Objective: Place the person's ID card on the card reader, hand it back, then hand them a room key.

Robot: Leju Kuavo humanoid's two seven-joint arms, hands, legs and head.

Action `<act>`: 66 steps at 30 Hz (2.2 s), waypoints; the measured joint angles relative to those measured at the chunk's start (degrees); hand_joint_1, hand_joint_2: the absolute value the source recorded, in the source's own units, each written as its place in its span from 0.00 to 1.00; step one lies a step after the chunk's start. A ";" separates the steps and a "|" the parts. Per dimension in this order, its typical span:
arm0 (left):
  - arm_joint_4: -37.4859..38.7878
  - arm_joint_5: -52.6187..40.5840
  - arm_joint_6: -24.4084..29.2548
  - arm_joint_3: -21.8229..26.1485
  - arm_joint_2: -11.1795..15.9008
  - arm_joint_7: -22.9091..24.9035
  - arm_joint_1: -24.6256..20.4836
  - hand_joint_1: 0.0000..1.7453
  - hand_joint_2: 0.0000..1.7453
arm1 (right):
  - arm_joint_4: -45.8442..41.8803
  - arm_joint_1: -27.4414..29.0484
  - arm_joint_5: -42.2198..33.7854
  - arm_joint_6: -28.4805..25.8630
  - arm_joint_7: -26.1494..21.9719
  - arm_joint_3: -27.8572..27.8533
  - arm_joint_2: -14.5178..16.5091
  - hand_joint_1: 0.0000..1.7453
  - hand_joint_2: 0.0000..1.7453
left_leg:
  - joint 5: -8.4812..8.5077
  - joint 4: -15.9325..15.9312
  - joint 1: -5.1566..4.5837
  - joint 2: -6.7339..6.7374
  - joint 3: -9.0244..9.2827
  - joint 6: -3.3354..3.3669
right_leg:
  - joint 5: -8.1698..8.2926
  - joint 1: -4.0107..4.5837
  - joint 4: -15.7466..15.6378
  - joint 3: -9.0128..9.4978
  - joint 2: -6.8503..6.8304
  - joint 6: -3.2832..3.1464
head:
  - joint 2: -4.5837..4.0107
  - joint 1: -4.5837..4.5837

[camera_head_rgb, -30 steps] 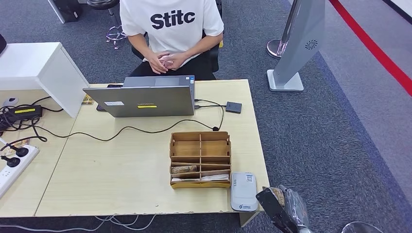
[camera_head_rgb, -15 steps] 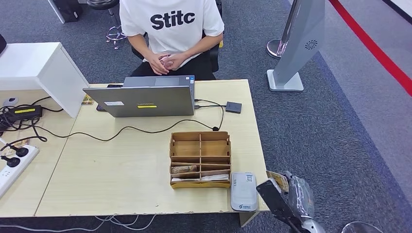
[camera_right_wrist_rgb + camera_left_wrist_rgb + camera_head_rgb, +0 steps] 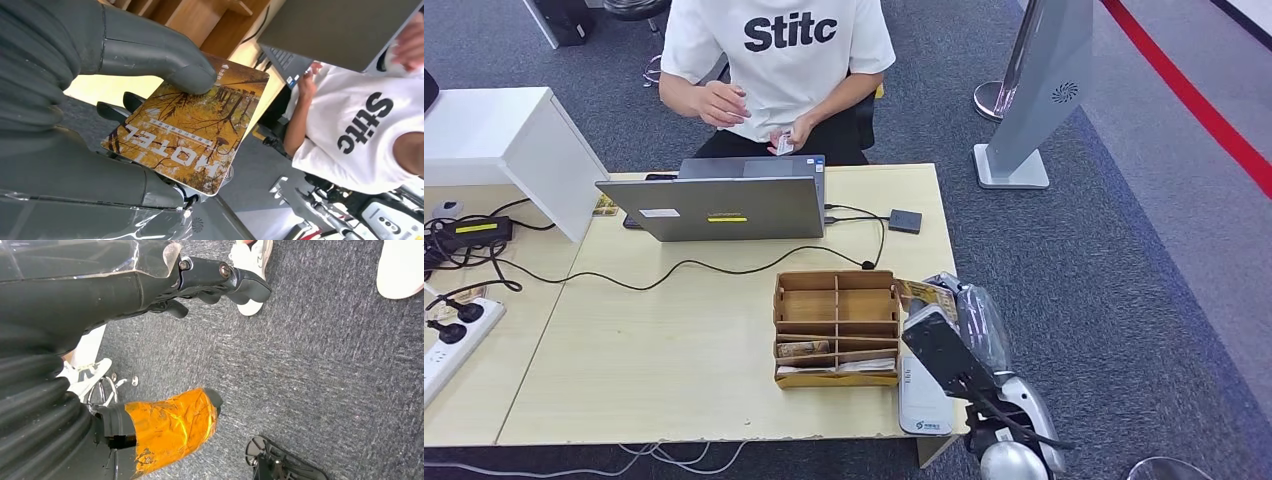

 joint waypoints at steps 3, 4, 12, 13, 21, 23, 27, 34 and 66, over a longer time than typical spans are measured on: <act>0.08 -0.05 0.00 0.00 0.16 0.00 -0.01 0.00 1.00 | 0.61 -0.86 -0.06 -0.03 0.02 0.89 -0.16 1.00 1.00 | 0.00 0.00 0.00 0.00 0.00 0.00 | 0.00 0.00 0.00 0.00 0.01 0.00 | 0.00 0.00; 0.08 -0.05 0.00 0.00 0.19 0.00 -0.01 0.00 1.00 | 0.77 -1.00 -0.06 -0.04 0.02 1.08 -0.21 1.00 1.00 | 0.00 0.00 -0.01 0.00 -0.01 0.00 | 0.00 0.00 0.00 0.00 0.01 0.00 | 0.00 -0.01; 0.74 -1.62 -0.38 -0.39 0.89 -0.25 -0.36 0.00 1.00 | 5.76 -7.54 -3.81 2.06 3.91 4.88 -0.46 1.00 1.00 | 0.04 0.00 0.02 0.09 -0.03 -0.04 | 0.10 0.00 0.01 -0.05 0.06 -0.13 | 0.00 -0.01; 0.96 -2.05 -0.48 -0.62 1.06 -0.36 -0.51 0.00 1.00 | 7.52 -9.63 -4.16 2.31 5.20 5.86 -0.38 1.00 1.00 | 0.08 -0.01 0.03 0.09 -0.04 -0.07 | 0.12 0.00 0.02 -0.05 0.06 -0.13 | 0.00 -0.01; 2.76 -4.51 -1.15 -2.69 2.40 -1.13 -1.15 0.00 1.00 | 23.23 -23.84 -5.89 2.65 10.67 11.34 1.59 1.00 1.00 | 0.24 0.00 0.06 0.04 -0.02 -0.16 | 0.22 0.01 0.12 -0.07 0.04 -0.21 | 0.00 0.00; 3.05 -4.77 -1.20 -2.96 2.54 -1.20 -1.26 0.00 1.00 | 26.45 -25.89 -5.86 1.97 10.82 12.18 1.78 1.00 1.00 | 0.24 0.00 0.06 0.03 -0.02 -0.16 | 0.23 0.01 0.12 -0.08 0.04 -0.23 | 0.00 0.00; 3.49 -4.92 -1.20 -3.26 2.72 -1.22 -1.35 0.00 1.00 | 30.09 -28.20 -6.22 0.99 10.65 12.75 1.95 0.27 1.00 | 0.23 0.00 0.05 0.00 -0.04 -0.15 | 0.22 0.01 0.12 -0.09 0.01 -0.23 | 0.00 0.01; 3.63 -4.62 -1.11 -3.30 2.89 -1.15 -1.34 0.00 1.00 | 28.85 -27.72 -8.17 0.68 9.29 12.75 1.92 0.00 1.00 | 0.22 0.00 0.04 0.01 -0.12 -0.15 | 0.22 0.00 0.11 -0.20 0.03 -0.23 | 0.00 0.01; 3.63 -1.46 -0.94 -2.74 1.81 -0.85 -0.64 0.00 1.00 | -5.03 -8.45 2.22 -5.39 -3.02 18.68 -8.98 0.00 1.00 | 0.19 0.00 0.05 0.01 -0.16 -0.20 | 0.22 0.01 0.11 -0.26 0.02 -0.23 | 0.00 0.00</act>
